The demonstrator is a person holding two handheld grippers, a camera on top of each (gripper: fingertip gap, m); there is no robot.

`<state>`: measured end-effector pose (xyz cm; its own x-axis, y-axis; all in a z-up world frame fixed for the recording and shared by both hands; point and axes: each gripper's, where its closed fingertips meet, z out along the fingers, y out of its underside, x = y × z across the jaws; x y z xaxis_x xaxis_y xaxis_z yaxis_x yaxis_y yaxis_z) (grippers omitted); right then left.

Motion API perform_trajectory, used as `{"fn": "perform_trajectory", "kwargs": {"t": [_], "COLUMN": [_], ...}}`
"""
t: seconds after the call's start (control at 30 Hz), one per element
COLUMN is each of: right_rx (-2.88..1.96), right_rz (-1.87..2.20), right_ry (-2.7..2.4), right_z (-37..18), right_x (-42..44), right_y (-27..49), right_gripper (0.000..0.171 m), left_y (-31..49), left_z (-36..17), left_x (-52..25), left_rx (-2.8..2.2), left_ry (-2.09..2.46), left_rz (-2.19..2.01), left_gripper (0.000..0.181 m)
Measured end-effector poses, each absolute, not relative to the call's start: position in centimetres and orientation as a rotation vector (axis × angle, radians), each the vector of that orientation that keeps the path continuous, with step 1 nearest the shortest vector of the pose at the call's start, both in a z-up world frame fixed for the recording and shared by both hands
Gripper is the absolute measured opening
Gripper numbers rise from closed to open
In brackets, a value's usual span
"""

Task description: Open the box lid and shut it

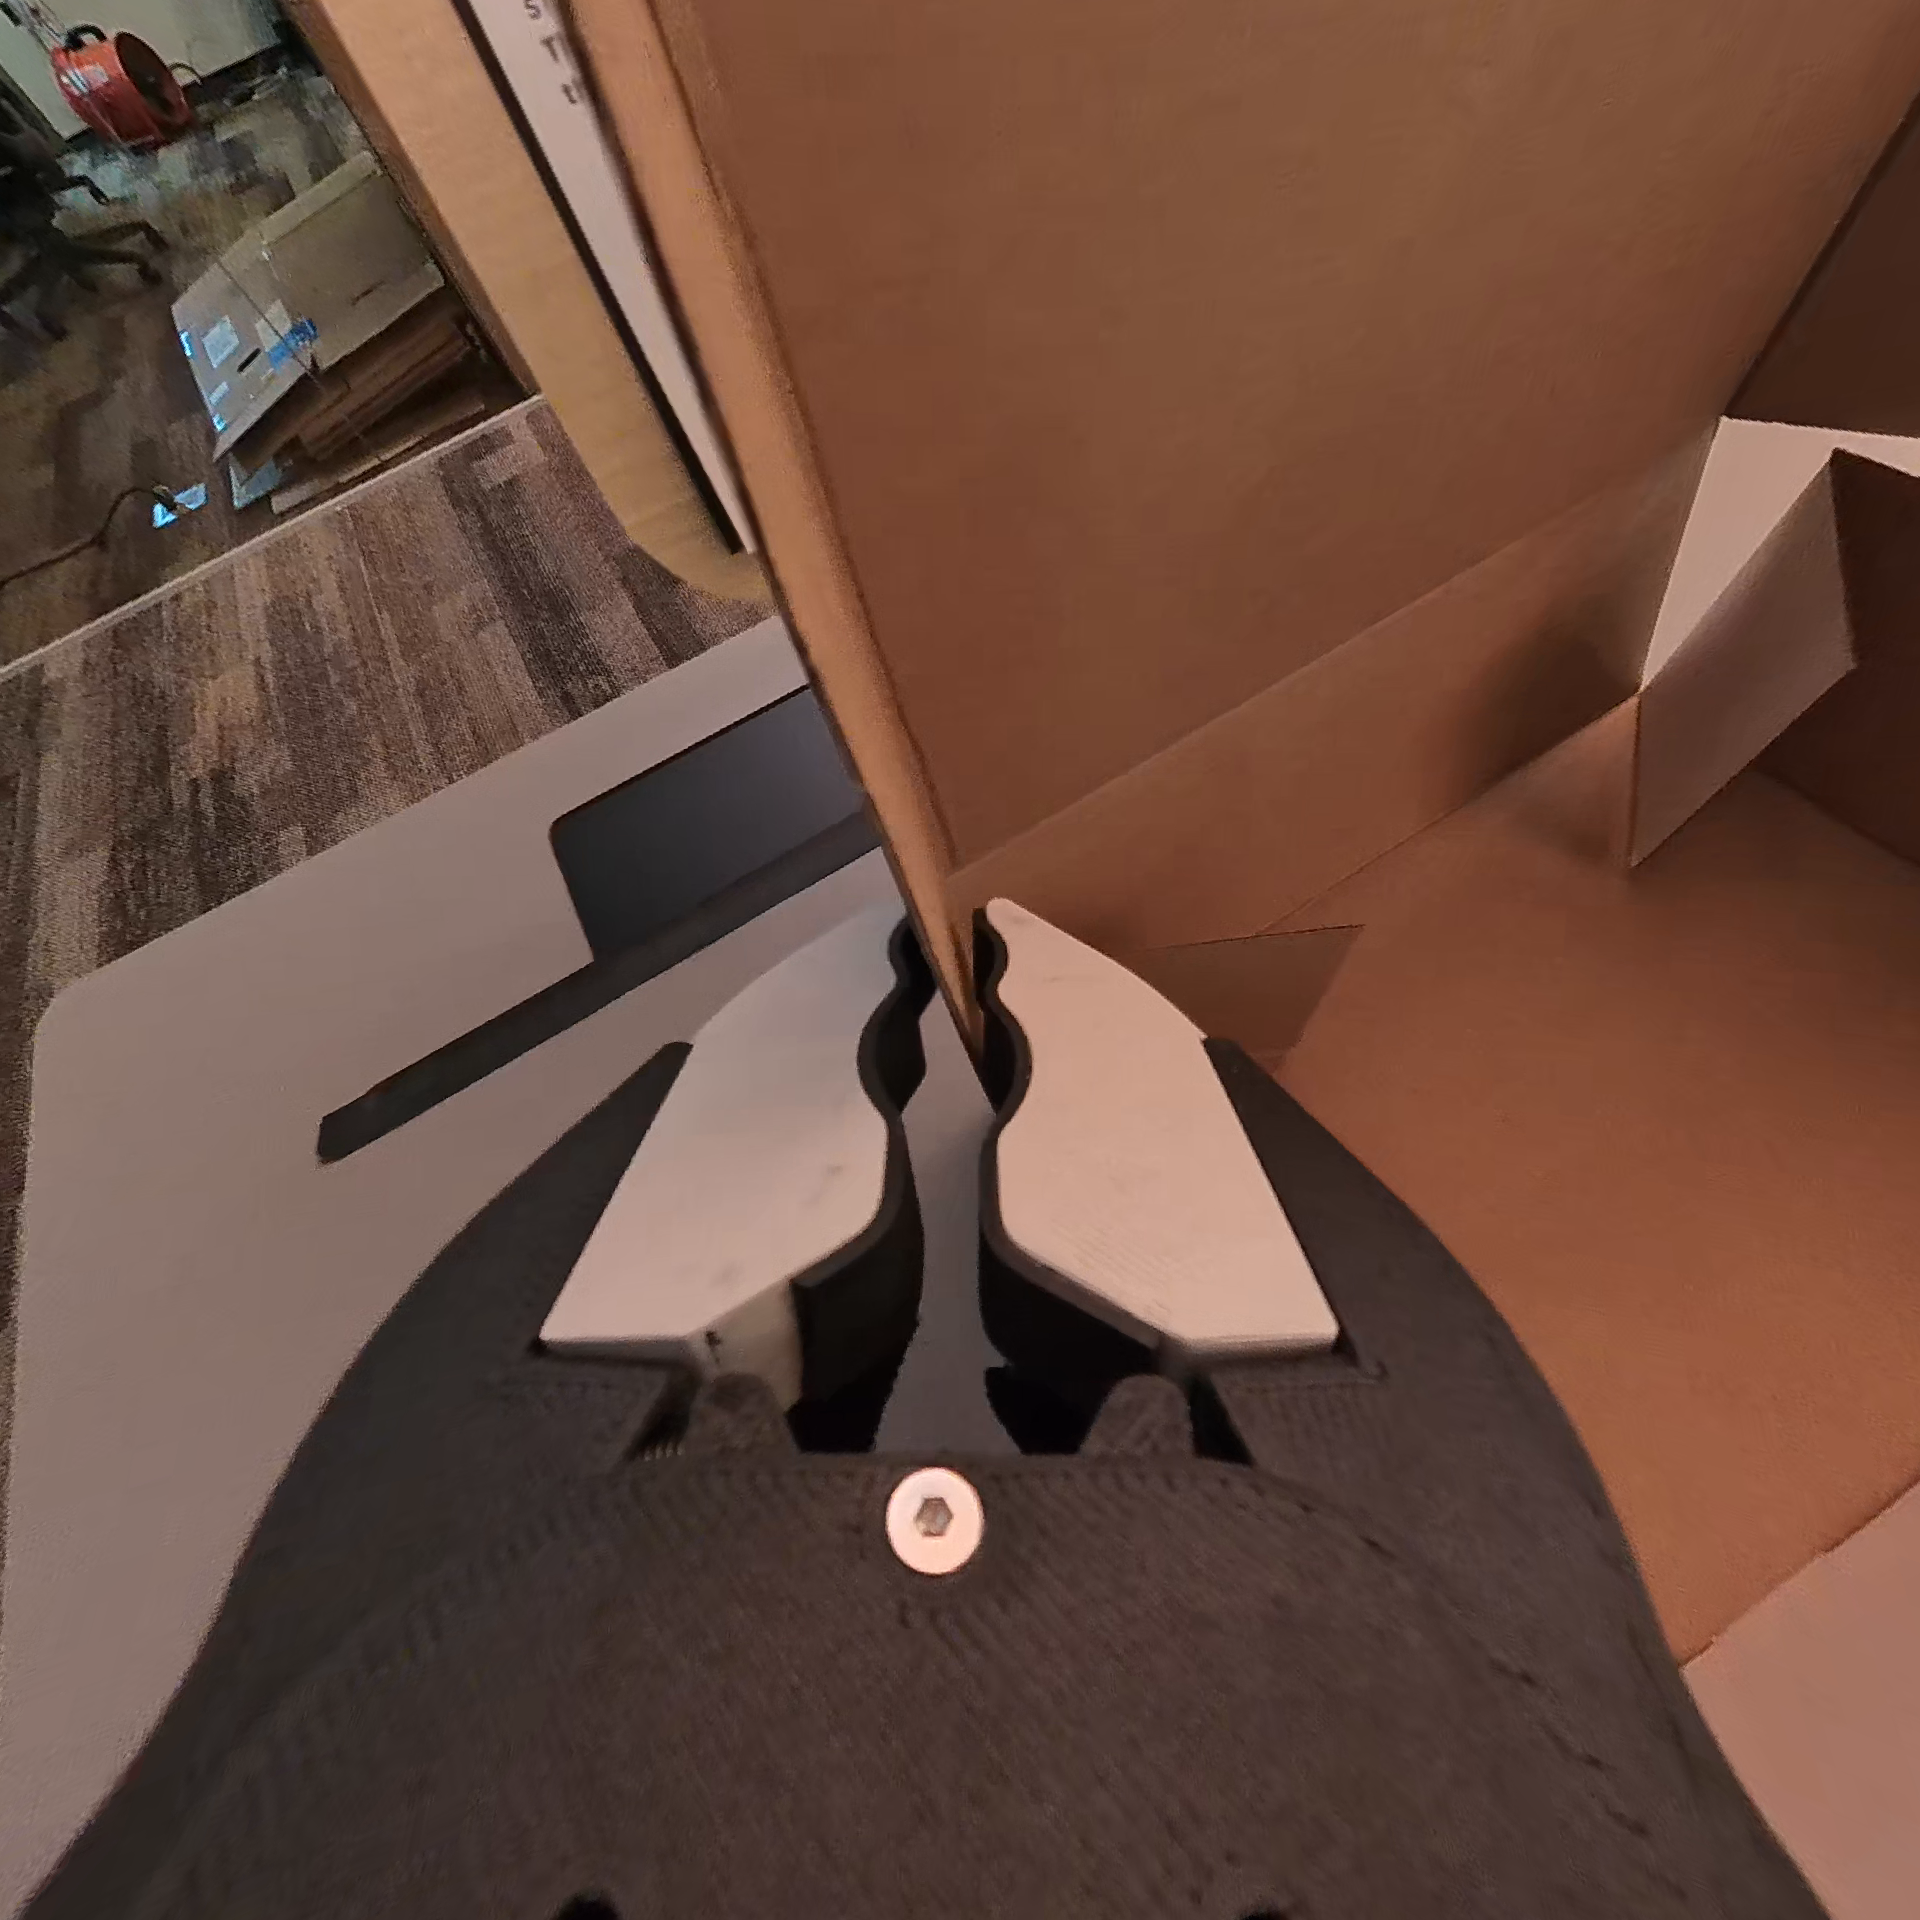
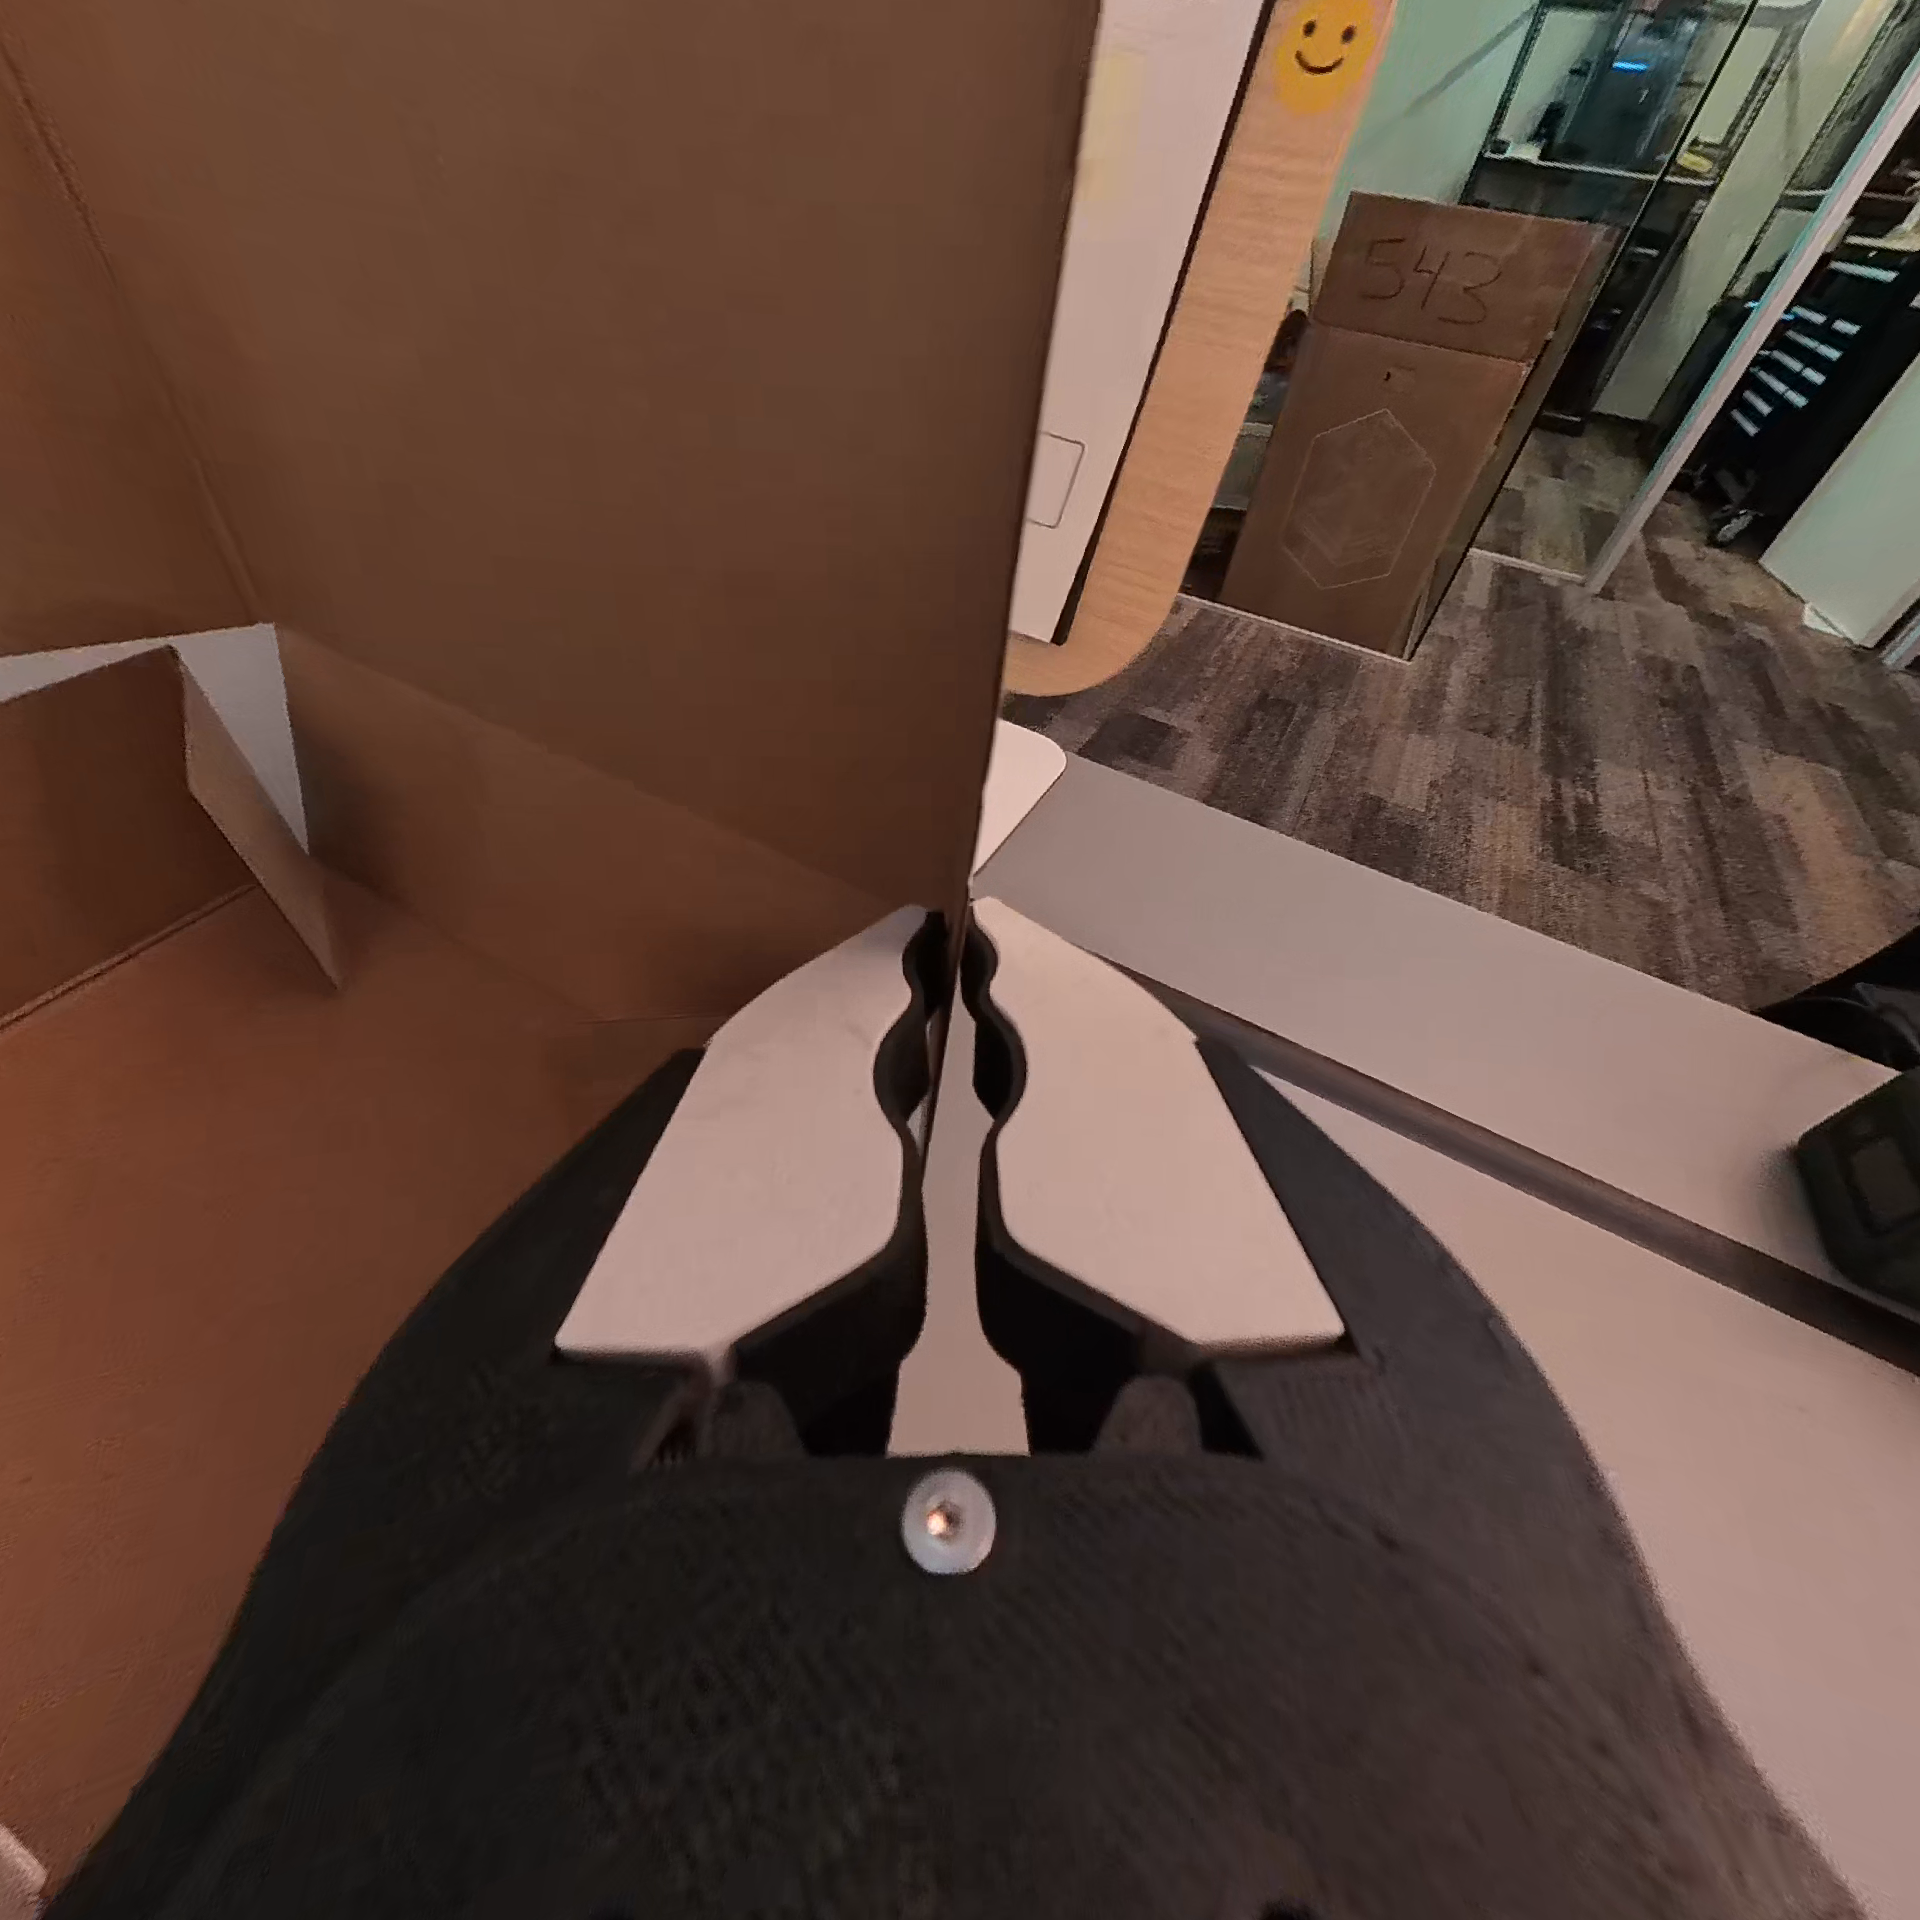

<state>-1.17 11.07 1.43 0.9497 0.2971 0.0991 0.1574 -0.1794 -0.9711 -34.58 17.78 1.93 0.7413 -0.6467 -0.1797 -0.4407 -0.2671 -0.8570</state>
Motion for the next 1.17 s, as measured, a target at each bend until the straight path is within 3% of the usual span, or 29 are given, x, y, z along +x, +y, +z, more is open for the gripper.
{"fn": "perform_trajectory", "kwargs": {"t": [1.17], "right_rx": [-1.771], "right_rz": [0.099], "right_ry": [-0.416], "right_z": [1.7], "right_x": [-2.1], "right_y": [10.6], "right_gripper": [0.005], "left_y": [16.9], "left_z": [1.8], "left_x": [-34.8], "left_rx": [-1.938], "left_ry": [0.891], "left_rz": [-0.26], "left_gripper": [0.012]}}
